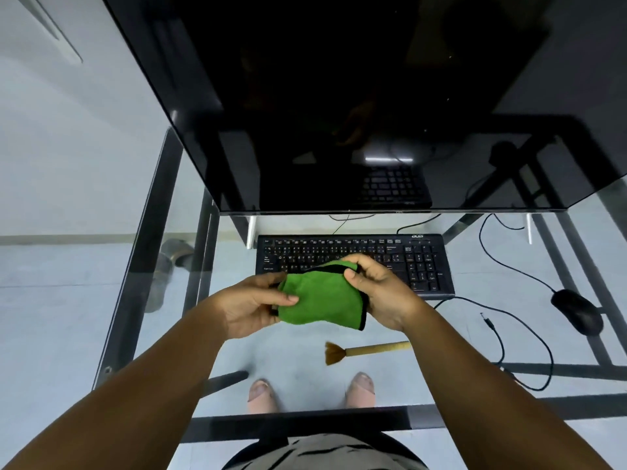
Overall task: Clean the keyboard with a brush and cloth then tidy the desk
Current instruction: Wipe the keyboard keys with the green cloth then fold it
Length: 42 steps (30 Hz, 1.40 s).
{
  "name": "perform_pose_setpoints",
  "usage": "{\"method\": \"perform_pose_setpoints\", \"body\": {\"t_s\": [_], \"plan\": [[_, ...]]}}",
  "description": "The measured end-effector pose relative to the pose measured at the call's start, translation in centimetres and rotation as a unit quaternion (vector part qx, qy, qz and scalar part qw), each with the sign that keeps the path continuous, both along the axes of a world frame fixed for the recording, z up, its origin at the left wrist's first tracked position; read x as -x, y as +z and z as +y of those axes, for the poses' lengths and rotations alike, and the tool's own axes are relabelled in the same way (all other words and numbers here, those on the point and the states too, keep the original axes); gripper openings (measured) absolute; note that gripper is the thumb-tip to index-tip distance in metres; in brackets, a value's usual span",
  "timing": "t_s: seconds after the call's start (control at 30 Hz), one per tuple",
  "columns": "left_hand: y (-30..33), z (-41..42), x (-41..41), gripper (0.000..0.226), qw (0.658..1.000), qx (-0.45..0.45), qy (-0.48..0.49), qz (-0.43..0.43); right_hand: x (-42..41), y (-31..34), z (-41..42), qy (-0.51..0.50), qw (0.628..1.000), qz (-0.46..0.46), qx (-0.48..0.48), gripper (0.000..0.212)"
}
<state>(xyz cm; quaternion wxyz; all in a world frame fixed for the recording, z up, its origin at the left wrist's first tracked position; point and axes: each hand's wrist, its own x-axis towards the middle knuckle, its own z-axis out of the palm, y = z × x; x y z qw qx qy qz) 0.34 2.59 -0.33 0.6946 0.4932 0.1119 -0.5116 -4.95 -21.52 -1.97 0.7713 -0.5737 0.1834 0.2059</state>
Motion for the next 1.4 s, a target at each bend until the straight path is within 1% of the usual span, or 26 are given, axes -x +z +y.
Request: {"method": "perform_pose_setpoints", "body": {"t_s": [0.03,0.1,0.13,0.17,0.23,0.27,0.3,0.4,0.47,0.53,0.6,0.67,0.7,0.73,0.77,0.8,0.87,0.9,0.97,1.0,1.07,1.13,1.2,1.23,1.33,1.4], "plan": [[-0.2,0.7,0.5,0.061,1.000,-0.005,-0.013,-0.018,0.2,0.2,0.6,0.019,1.000,0.004,0.006,0.018],[-1.1,1.8,1.2,0.060,0.997,-0.036,-0.026,-0.071,0.5,0.3,1.7,0.057,0.998,0.011,0.024,0.018],[-1.6,2.3,1.5,0.062,0.993,-0.066,-0.022,-0.097,0.8,0.3,2.1,0.077,0.996,0.020,0.028,0.023],[-1.9,2.8,1.9,0.057,0.988,-0.100,-0.009,-0.115,1.1,0.2,2.5,0.100,0.994,0.033,0.033,0.031],[-2.6,3.6,2.7,0.036,0.980,-0.144,0.019,-0.132,1.9,-0.3,3.3,0.145,0.986,0.063,0.055,0.045],[-2.9,4.1,3.2,0.028,0.974,-0.169,0.018,-0.149,2.2,-0.5,4.0,0.163,0.981,0.077,0.072,0.045],[-3.3,4.5,3.7,0.023,0.963,-0.201,0.004,-0.182,2.6,-0.8,4.6,0.176,0.976,0.085,0.096,0.041],[-4.6,5.7,5.0,0.013,0.907,-0.293,-0.051,-0.297,3.0,-1.7,6.4,0.209,0.952,0.066,0.214,0.017],[-5.1,6.1,5.7,0.013,0.879,-0.333,-0.053,-0.338,3.1,-2.3,7.2,0.242,0.925,0.038,0.291,0.013],[-5.2,6.2,6.2,0.015,0.858,-0.367,-0.053,-0.356,3.2,-2.5,7.8,0.268,0.899,0.004,0.348,0.016],[-5.3,6.2,6.5,0.021,0.846,-0.395,-0.050,-0.355,3.3,-2.4,8.2,0.284,0.869,-0.028,0.405,0.022],[-5.3,6.1,6.5,0.029,0.840,-0.417,-0.042,-0.345,3.3,-2.3,8.2,0.281,0.837,-0.055,0.467,0.030],[-5.3,6.1,6.5,0.033,0.831,-0.431,-0.045,-0.348,3.3,-2.2,8.1,0.263,0.833,-0.059,0.483,0.032],[-5.3,6.0,6.5,0.037,0.816,-0.449,-0.054,-0.360,3.3,-2.1,7.8,0.235,0.841,-0.058,0.485,0.032],[-5.2,5.9,6.5,0.042,0.802,-0.464,-0.064,-0.372,3.4,-2.0,7.3,0.199,0.850,-0.058,0.484,0.030],[-5.3,6.0,6.5,0.047,0.793,-0.474,-0.067,-0.376,3.5,-2.0,6.5,0.171,0.850,-0.065,0.493,0.025],[-5.3,5.9,6.4,0.054,0.798,-0.479,-0.059,-0.361,3.8,-2.1,4.4,0.148,0.836,-0.086,0.521,0.016],[-5.2,5.9,6.3,0.056,0.805,-0.477,-0.056,-0.349,4.1,-2.3,3.2,0.153,0.836,-0.088,0.519,0.016],[-5.1,5.7,6.1,0.057,0.818,-0.469,-0.056,-0.327,4.8,-2.4,1.0,0.202,0.845,-0.066,0.490,0.023],[-5.0,5.6,5.9,0.055,0.826,-0.464,-0.053,-0.316,5.3,-2.4,0.1,0.235,0.846,-0.050,0.477,0.030],[-4.9,5.3,5.8,0.050,0.837,-0.455,-0.046,-0.301,6.2,-2.6,-1.0,0.293,0.829,-0.023,0.476,0.042],[-5.0,5.1,5.7,0.043,0.841,-0.453,-0.040,-0.295,7.0,-3.1,-1.4,0.317,0.803,-0.016,0.504,0.041],[-5.0,4.8,5.7,0.036,0.842,-0.451,-0.032,-0.294,7.5,-3.5,-1.2,0.298,0.795,-0.030,0.527,0.034],[-5.0,4.7,5.7,0.033,0.845,-0.447,-0.028,-0.292,7.6,-3.6,-1.1,0.280,0.804,-0.032,0.524,0.032],[-5.1,4.4,5.8,0.025,0.857,-0.428,-0.024,-0.284,8.1,-3.5,-0.6,0.198,0.870,-0.013,0.451,0.027],[-5.2,4.2,5.9,0.025,0.868,-0.411,-0.031,-0.276,8.3,-3.3,-0.4,0.148,0.897,-0.004,0.417,0.021]]}}
